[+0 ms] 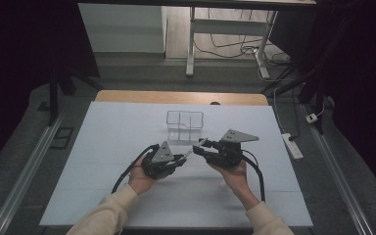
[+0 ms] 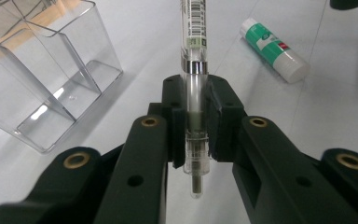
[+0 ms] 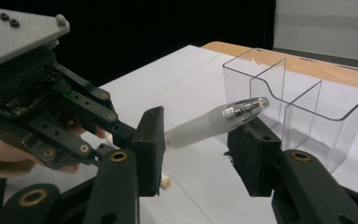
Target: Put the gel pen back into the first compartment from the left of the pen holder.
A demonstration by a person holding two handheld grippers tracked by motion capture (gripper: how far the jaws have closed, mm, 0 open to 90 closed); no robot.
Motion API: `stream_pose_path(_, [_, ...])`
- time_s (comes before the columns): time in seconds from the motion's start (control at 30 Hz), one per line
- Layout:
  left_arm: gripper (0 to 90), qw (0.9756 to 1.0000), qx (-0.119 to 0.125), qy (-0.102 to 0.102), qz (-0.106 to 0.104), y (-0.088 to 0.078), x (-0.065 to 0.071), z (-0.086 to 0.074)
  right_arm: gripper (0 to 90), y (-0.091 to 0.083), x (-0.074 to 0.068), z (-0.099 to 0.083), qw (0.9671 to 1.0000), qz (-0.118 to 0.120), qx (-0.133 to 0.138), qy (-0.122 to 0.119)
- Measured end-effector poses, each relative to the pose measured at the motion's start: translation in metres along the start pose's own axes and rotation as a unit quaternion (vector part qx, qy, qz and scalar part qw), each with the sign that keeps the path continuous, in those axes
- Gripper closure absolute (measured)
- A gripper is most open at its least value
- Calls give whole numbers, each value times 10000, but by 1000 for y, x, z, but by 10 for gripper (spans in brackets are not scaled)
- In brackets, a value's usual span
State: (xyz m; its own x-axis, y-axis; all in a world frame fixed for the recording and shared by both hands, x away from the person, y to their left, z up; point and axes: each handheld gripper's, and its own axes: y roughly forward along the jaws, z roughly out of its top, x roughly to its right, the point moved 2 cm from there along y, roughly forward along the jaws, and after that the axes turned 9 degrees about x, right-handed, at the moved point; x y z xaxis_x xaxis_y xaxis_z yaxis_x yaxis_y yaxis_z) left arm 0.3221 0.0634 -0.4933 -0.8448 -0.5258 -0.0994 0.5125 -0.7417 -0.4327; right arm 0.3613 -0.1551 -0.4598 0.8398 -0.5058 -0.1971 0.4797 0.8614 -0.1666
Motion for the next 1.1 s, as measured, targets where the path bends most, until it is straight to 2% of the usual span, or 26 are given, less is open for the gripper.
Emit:
stream_pose_path(0.23, [784, 9999, -105, 74, 15, 3, 1, -1, 662, 0, 3, 1, 9993, 299, 102, 197])
stream_pose_path(0.4, [781, 9999, -120, 79, -3, 3, 1, -1, 719, 0, 2, 3, 9976, 596, 161, 317])
stream_pose_path(0.63, [757, 9999, -104, -53, -4, 4, -2, -3, 787, 1, -2, 3, 9944, 965, 197, 370])
stream_pose_path(0.77, [738, 9999, -55, -137, -14, 3, -4, -3, 788, 0, -3, 4, 9949, 954, 221, 256])
stream_pose_path(0.93, [666, 9998, -44, -201, 67, -1, -6, -2, 788, -2, -3, 6, 9951, 932, 255, 207])
stream_pose_path(1.1, [594, 9993, -8, -347, 124, -8, -10, -3, 788, -5, -1, 8, 9958, 849, 306, 166])
